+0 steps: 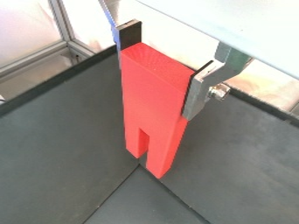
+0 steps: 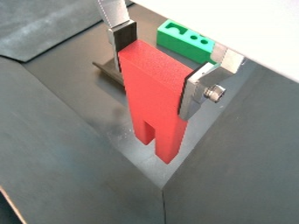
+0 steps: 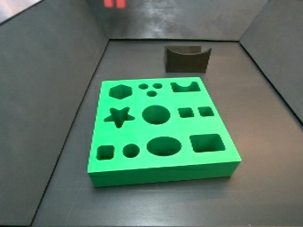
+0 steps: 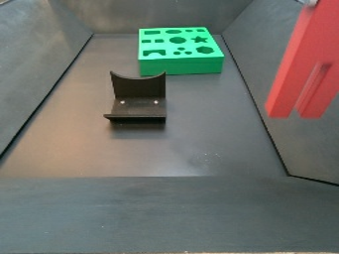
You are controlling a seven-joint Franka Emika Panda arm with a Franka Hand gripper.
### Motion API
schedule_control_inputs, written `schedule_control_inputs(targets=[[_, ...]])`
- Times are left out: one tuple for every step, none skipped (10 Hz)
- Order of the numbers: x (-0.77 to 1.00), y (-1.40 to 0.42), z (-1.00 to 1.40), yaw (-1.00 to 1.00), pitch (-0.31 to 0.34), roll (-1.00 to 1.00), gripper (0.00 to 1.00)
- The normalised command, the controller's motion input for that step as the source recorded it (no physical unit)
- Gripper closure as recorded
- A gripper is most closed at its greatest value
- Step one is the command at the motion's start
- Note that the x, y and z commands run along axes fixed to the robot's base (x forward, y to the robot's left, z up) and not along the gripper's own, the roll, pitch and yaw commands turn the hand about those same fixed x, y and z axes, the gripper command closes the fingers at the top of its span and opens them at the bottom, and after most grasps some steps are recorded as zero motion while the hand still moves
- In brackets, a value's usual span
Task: Pick up the double-square object. Move up. Move to above the board. Insert the double-square object.
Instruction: Move to above the board.
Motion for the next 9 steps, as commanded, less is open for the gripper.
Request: schedule_control_inputs(targets=[[0.02,-0.05,0.98,0.02,0.077,0.05,1.00],[0.01,-0.03,0.78,0.02,0.077,0.06,1.00],[0.00,-0.02,0.58,0.02,0.078,0.06,1.00],[0.00,-0.02,0.43,0.02,0.078,0.06,1.00],[0.00,-0.02,0.28,0.02,0.074,0.06,1.00],[0.23,-1.00,-0.03,0.11,0.074,-0.10,1.00],[0.23,-1.00,-0.04,0.10,0.059,-0.08,1.00],[0.23,-1.00,-0.04,0.08,0.042,-0.07,1.00],[0.22,-1.00,-0.04,0.03,-0.012,-0.10,1.00]])
